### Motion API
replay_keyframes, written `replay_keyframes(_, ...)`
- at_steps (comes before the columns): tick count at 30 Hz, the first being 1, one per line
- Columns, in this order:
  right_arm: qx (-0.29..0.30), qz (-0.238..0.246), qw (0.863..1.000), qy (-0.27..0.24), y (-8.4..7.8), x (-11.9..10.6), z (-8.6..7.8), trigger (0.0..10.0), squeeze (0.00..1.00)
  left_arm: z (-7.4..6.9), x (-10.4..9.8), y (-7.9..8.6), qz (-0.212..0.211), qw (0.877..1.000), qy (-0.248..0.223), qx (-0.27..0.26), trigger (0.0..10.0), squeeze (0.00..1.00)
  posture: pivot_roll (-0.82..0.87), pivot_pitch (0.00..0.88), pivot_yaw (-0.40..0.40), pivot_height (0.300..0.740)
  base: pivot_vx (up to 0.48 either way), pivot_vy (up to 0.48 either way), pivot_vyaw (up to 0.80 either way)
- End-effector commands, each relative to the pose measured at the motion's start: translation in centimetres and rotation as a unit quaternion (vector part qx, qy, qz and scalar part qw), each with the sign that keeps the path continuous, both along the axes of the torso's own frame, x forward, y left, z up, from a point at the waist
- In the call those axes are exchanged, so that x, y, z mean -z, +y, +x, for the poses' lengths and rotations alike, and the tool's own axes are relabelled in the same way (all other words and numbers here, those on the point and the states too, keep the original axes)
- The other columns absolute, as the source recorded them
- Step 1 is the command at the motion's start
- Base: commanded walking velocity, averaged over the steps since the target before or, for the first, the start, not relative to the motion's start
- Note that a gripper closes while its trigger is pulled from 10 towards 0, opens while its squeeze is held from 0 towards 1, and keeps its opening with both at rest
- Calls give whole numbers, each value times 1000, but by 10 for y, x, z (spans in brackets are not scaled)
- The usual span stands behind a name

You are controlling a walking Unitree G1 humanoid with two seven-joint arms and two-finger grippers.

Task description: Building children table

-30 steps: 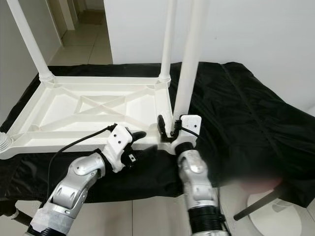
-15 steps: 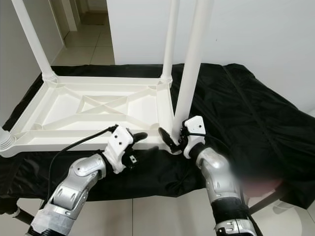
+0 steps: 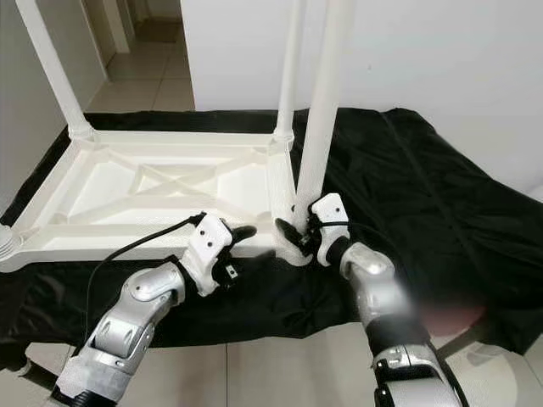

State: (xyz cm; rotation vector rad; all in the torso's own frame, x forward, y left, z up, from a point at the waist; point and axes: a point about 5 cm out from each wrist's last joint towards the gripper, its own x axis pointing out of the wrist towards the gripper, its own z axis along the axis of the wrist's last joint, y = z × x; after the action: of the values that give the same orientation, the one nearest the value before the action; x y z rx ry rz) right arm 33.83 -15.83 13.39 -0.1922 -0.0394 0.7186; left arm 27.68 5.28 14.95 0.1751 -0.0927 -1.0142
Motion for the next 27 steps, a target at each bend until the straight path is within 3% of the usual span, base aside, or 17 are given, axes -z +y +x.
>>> replay_keyframes(1, -26, -26, 999, 1, 5, 2, 0, 0, 0, 3, 0, 0, 0, 999, -5, -32, 10000, 0, 11, 0, -17, 740, 0, 0, 0)
replay_keyframes(7, -12, -25, 999, 17, -7, 9, -2, 0, 0, 1, 1, 1, 1, 999, -5, -32, 10000, 0, 23, 0, -19, 740, 0, 0, 0)
replay_keyframes(8, -1, -6, 1000, 23, -9, 10, -4, 10000, 0, 1, 1, 2, 2, 999, -4, -34, 10000, 0, 23, 0, -19, 740, 0, 0, 0)
replay_keyframes(14, 33, 46, 998, 10, -8, 9, -5, 10000, 0, 0, 2, 5, 3, 999, -1, -35, 10000, 0, 24, 0, -23, 740, 0, 0, 0)
replay_keyframes(18, 107, 91, 990, -11, -2, 6, -6, 10000, 0, -4, 5, 1, 2, 999, 3, -32, 10000, 0, 31, 0, -40, 740, 0, 0, 0)
replay_keyframes(27, 231, 108, 967, -20, 11, 10, -11, 10000, 0, -9, 7, -1, -7, 999, 8, -45, 10000, 0, 58, 0, -60, 740, 0, 0, 0)
